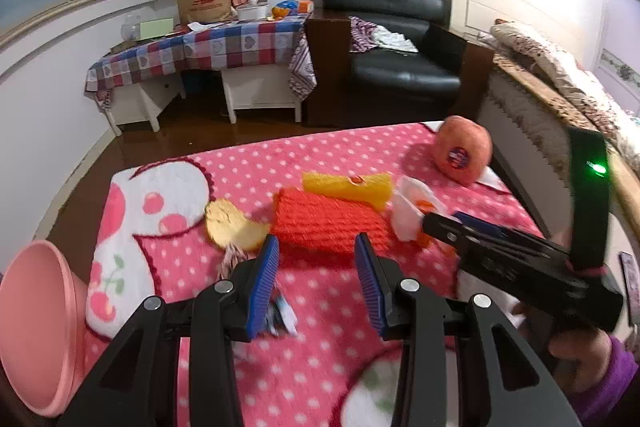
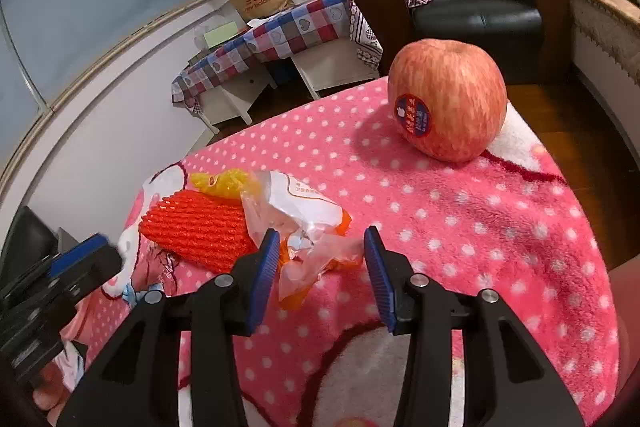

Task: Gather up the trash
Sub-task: 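Grasp the red foam net with the left tool while the right tool grasps the white plastic bag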

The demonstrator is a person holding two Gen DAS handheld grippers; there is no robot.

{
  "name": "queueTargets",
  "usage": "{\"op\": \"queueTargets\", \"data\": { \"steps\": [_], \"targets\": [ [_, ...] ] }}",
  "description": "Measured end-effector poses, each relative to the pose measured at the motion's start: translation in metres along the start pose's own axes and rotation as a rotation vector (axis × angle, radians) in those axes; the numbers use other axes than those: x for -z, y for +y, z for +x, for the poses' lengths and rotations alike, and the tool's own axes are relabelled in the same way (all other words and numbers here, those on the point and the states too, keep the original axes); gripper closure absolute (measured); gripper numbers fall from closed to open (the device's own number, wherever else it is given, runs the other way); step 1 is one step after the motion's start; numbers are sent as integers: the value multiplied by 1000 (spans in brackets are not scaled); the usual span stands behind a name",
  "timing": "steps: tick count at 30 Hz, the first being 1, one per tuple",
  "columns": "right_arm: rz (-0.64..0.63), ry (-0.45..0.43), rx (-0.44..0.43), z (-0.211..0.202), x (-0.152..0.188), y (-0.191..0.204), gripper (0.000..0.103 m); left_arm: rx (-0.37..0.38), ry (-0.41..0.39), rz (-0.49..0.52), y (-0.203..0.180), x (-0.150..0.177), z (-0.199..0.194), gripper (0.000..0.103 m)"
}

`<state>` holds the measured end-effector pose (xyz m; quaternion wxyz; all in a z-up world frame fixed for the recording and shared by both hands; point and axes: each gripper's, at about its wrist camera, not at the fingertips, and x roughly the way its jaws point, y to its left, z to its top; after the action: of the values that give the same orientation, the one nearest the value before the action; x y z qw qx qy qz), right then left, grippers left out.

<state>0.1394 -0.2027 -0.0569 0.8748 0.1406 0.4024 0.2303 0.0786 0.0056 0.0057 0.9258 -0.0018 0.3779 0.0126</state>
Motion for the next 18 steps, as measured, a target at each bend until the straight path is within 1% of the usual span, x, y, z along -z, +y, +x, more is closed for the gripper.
{"op": "queueTargets", "data": {
  "steps": [4, 6, 10, 13, 14, 15, 18],
  "targets": [
    [7, -1, -11, 1, 0, -1, 58, -19, 6, -15, 2, -10, 17, 64],
    [6, 1, -14, 2, 1, -1, 58, -29, 25, -24, 3, -13, 26, 64],
    [7, 2, -22, 2, 1, -1, 58, -51, 56, -32, 5, -14, 42, 64],
    [7, 7, -22, 2, 1, -2, 58, -45, 75, -44, 7, -11, 49, 64],
    [7, 11, -25, 3, 1, -2, 58, -36, 83, -50, 8, -9, 51, 66],
    [8, 14, -28, 3, 1, -2, 58, -22, 87, -56, 9, -8, 51, 76],
    [14, 23, -34, 6, 0, -3, 59, 3, 89, -61, 9, -4, 51, 93]
  ]
}}
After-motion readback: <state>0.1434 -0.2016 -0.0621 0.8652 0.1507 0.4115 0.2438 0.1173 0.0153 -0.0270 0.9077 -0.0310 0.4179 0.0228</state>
